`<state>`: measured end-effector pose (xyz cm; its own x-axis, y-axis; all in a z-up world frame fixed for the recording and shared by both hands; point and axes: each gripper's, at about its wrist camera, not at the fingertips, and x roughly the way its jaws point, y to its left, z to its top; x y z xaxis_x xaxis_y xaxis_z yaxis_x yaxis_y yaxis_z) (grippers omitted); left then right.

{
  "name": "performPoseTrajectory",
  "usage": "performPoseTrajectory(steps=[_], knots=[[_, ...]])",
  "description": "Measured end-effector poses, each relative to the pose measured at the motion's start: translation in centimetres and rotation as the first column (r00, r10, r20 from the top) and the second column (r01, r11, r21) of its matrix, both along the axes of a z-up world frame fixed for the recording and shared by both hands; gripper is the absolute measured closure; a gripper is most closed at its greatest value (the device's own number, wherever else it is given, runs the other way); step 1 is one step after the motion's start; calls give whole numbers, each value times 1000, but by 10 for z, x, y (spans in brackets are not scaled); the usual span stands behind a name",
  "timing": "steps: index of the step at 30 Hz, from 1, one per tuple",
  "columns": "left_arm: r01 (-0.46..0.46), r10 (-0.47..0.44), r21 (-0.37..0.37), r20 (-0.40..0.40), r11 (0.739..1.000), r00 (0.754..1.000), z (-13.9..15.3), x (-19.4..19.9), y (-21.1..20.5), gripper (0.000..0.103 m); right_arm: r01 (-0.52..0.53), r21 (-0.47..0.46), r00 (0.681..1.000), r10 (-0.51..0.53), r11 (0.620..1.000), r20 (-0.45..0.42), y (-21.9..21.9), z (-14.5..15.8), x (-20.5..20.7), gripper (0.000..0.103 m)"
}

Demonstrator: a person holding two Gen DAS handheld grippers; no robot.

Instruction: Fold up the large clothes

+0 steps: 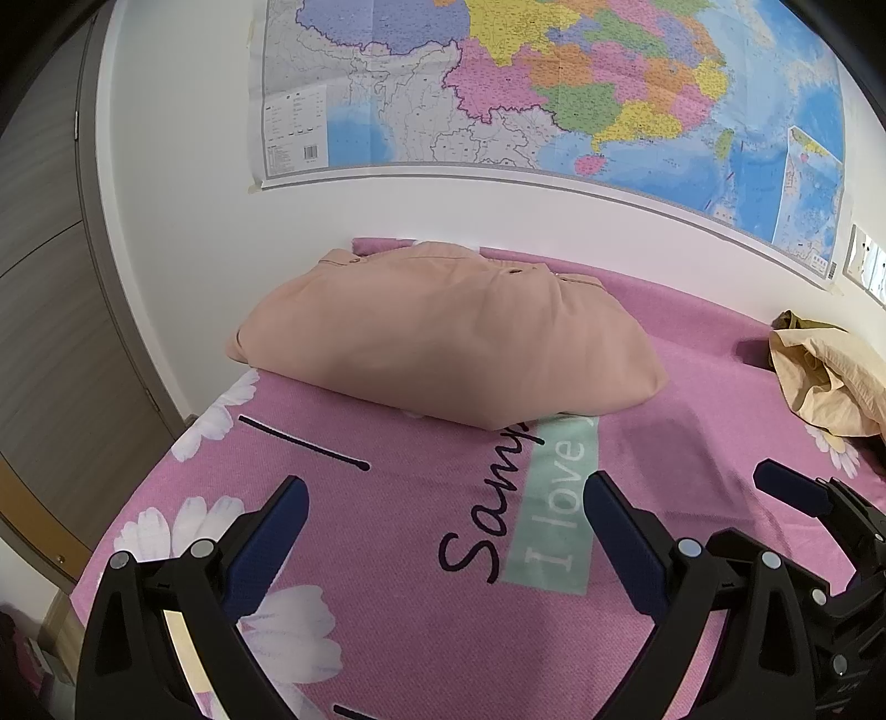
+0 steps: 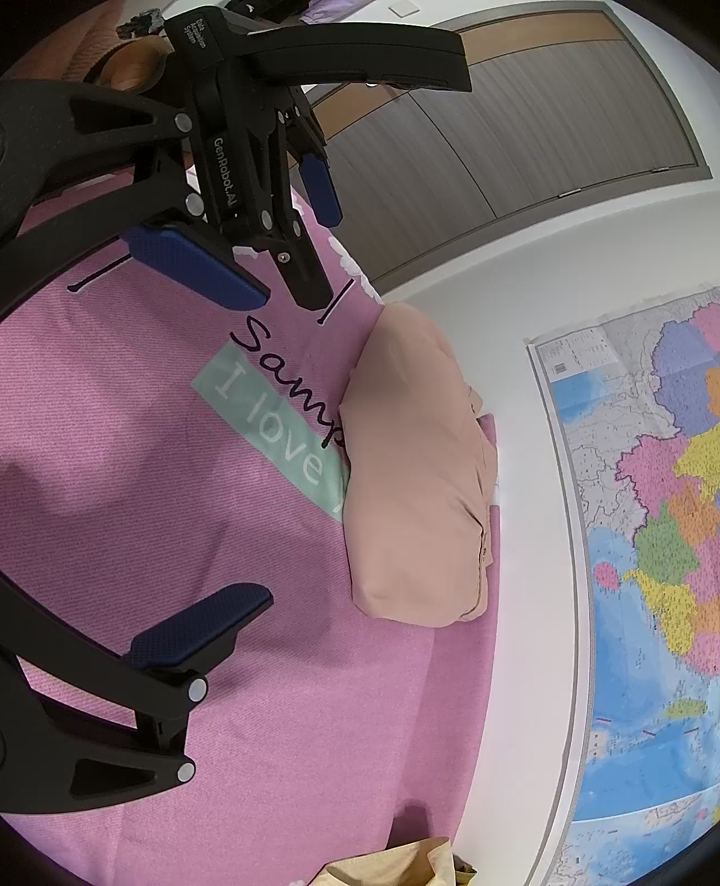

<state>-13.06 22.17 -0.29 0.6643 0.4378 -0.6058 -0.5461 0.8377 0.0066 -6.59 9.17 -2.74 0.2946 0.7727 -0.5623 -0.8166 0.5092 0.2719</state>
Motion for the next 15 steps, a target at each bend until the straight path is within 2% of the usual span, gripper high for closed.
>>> performPoseTrajectory(steps=[15], knots=[[0,0,-4,-6,1000,1000,0,1,1,7,1,-2,1000,-1,1000,-4,0,0,0,6]])
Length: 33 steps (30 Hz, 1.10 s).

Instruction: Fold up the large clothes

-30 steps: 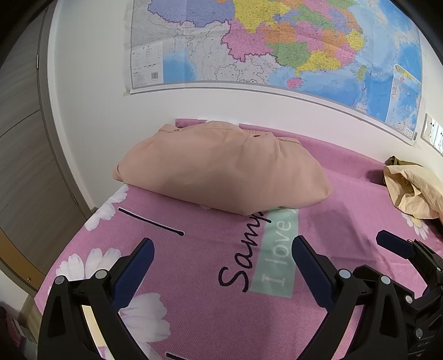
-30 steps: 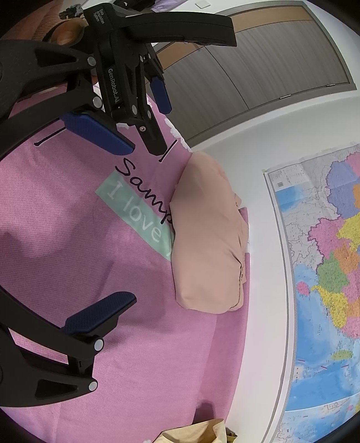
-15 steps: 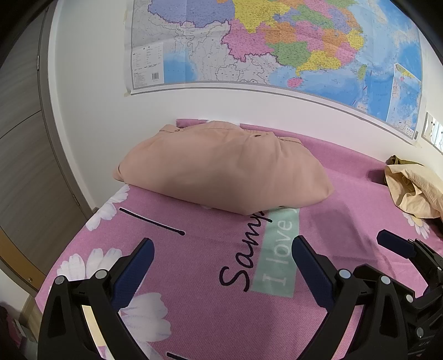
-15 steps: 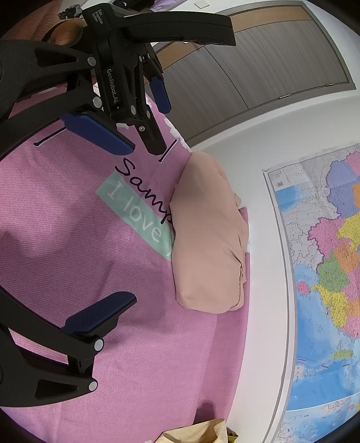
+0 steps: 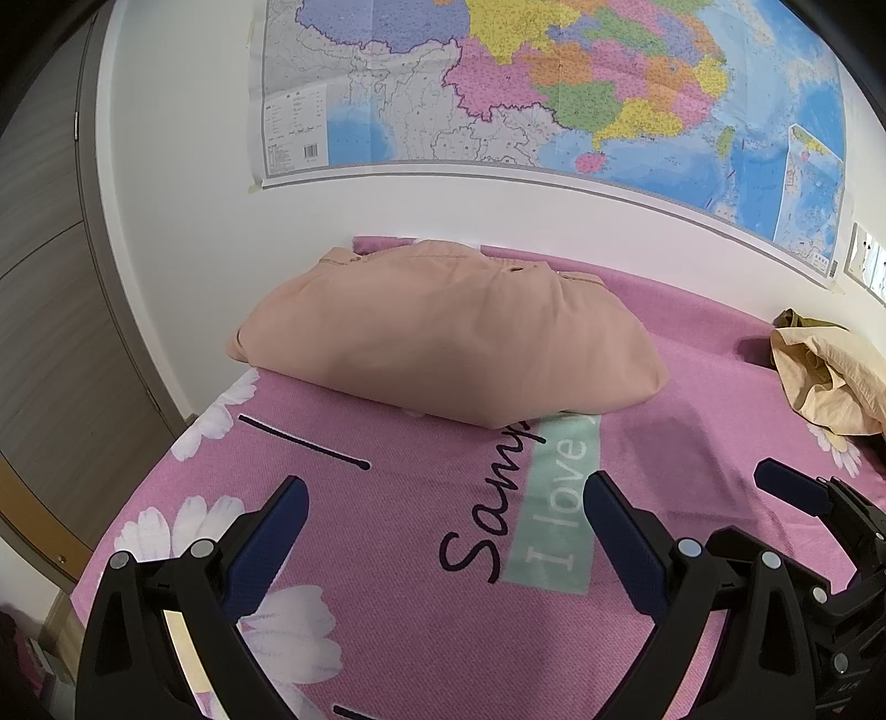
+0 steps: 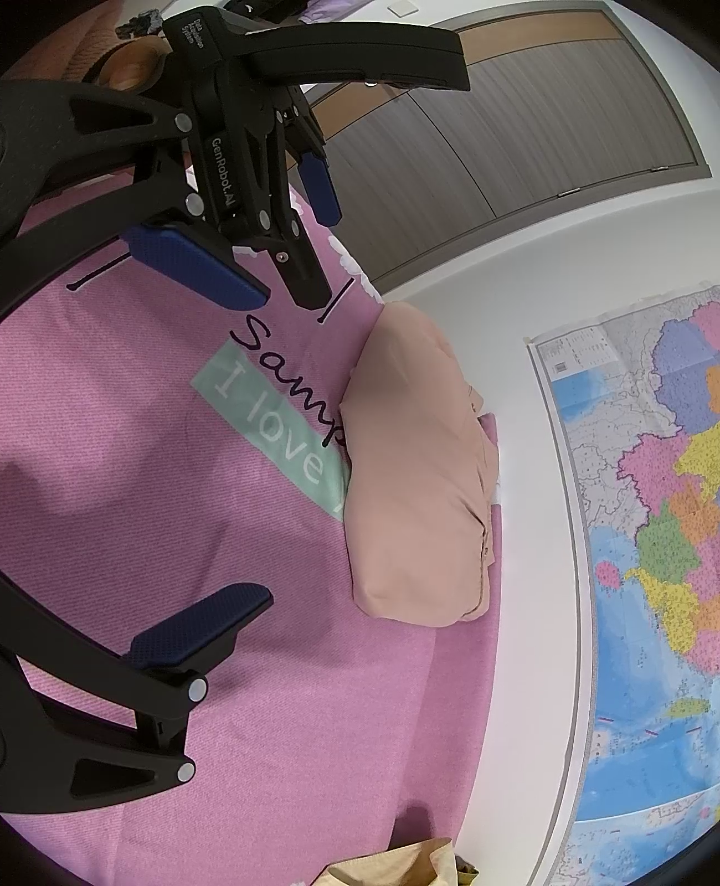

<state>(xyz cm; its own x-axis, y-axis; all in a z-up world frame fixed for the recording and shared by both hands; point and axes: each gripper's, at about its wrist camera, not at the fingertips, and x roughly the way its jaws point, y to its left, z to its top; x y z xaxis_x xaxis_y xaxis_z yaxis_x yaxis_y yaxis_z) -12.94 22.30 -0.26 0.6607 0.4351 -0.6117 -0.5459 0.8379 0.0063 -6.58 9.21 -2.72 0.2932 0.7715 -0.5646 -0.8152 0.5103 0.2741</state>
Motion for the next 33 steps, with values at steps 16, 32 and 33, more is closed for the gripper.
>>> performPoseTrajectory(steps=[16,32,33], knots=[[-2,2,-2,-1,1000,1000,-1,0,1,7,2,-2,1000,-2,1000,-2,2,-1,2,6],[158,-154,-127,42,979,987,-5,22,-23,7,120,7,993,-120,993,5,-39,1,11,6],[178,-174,-138,40,974,984,-6,25,-27,7,144,12,990,-144,990,5,-49,2,11,6]])
